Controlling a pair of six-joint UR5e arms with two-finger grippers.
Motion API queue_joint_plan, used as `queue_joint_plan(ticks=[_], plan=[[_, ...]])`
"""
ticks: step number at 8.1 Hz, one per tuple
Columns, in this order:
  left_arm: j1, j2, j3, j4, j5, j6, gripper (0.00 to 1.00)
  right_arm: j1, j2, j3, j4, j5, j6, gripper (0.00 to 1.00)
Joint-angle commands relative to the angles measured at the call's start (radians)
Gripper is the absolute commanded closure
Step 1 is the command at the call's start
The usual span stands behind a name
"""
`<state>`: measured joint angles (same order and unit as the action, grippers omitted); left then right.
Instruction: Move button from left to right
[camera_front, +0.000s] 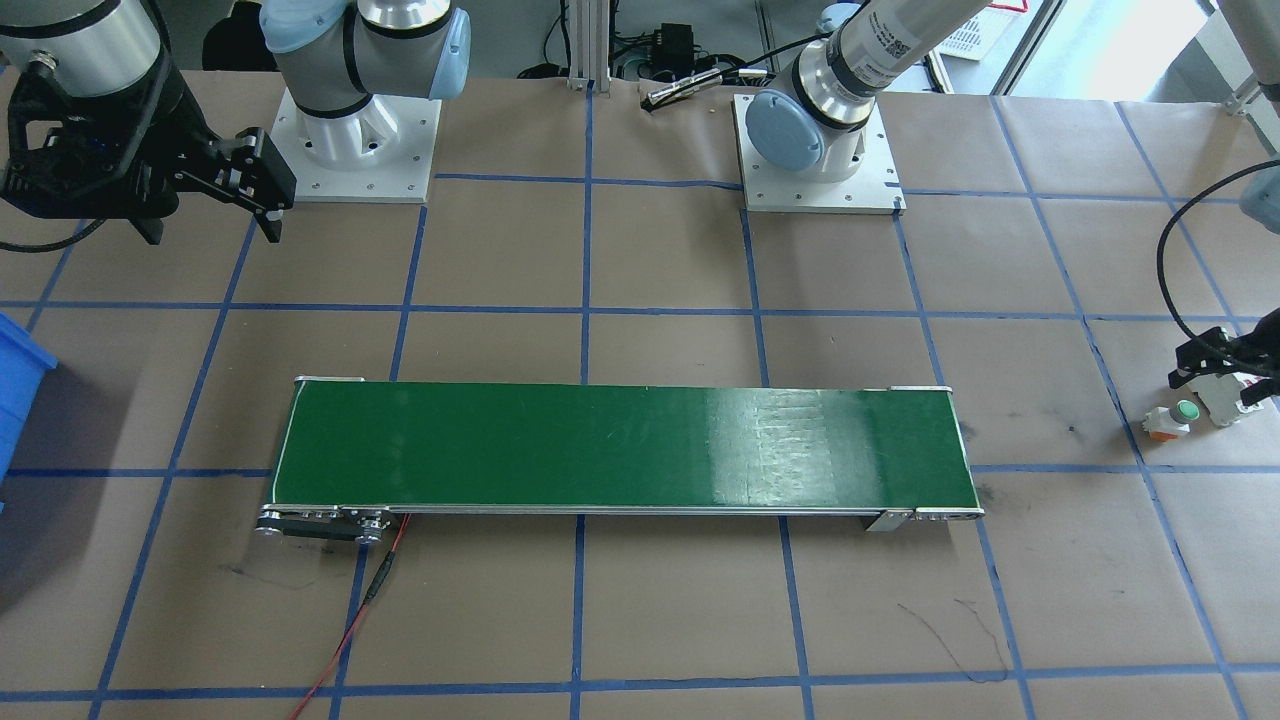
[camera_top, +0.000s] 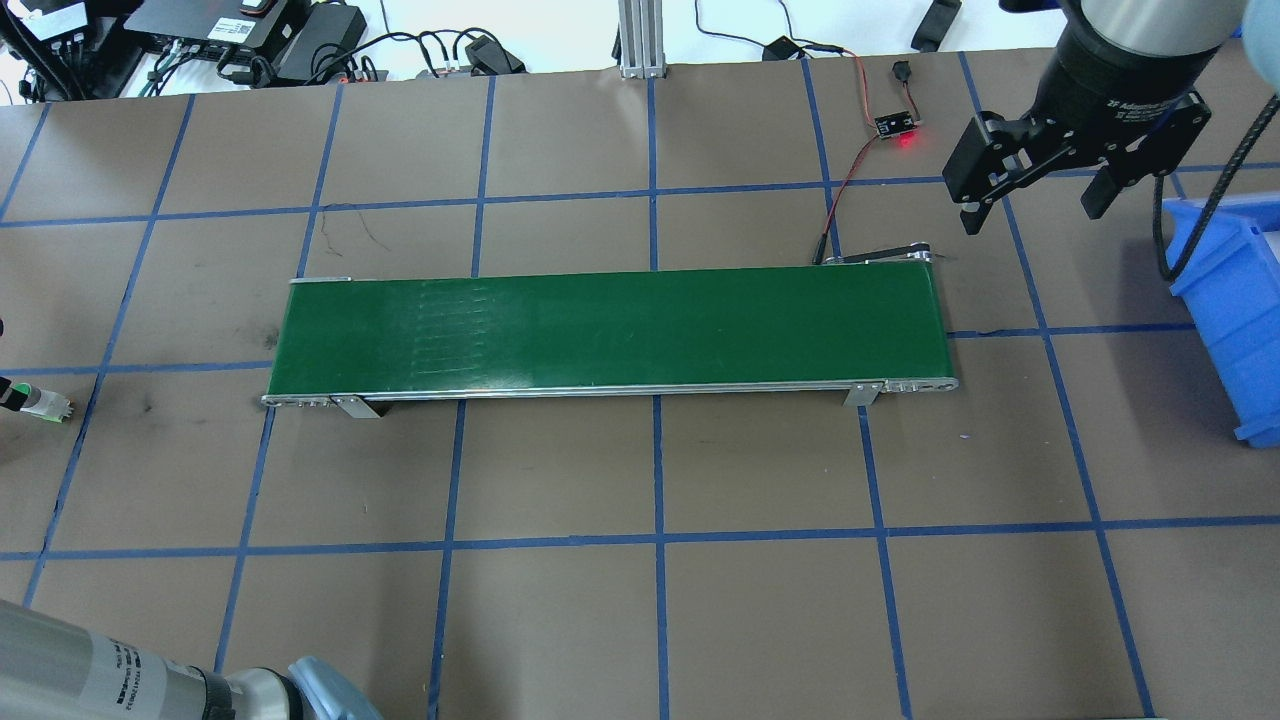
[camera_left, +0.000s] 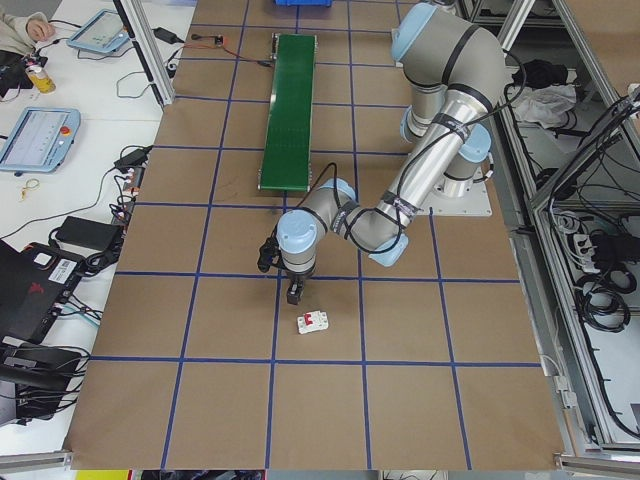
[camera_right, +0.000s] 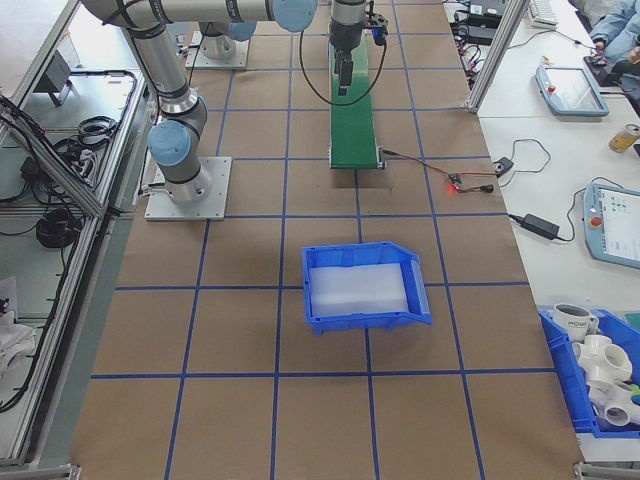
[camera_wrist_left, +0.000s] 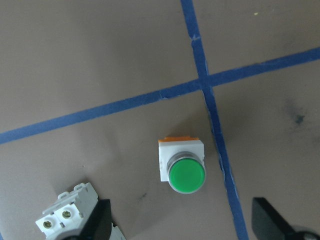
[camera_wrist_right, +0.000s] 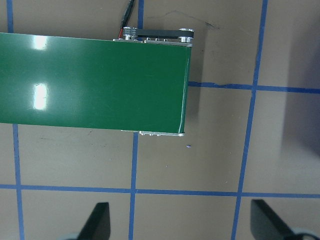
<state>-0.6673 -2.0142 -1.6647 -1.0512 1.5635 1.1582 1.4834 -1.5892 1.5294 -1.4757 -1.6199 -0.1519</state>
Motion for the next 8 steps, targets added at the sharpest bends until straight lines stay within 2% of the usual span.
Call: queue_joint_plan(ticks=[1,8], plan=[[-0.008,-0.023,0.002,0.004,-0.01,0.026,0.0,0.0,0.0,0.0,0.0,0.0,0.0,0.0],[-0.008,-0.104,0.003,0.014,0.012,0.026,0.0,0.0,0.0,0.0,0.0,0.0,0.0,0.0]])
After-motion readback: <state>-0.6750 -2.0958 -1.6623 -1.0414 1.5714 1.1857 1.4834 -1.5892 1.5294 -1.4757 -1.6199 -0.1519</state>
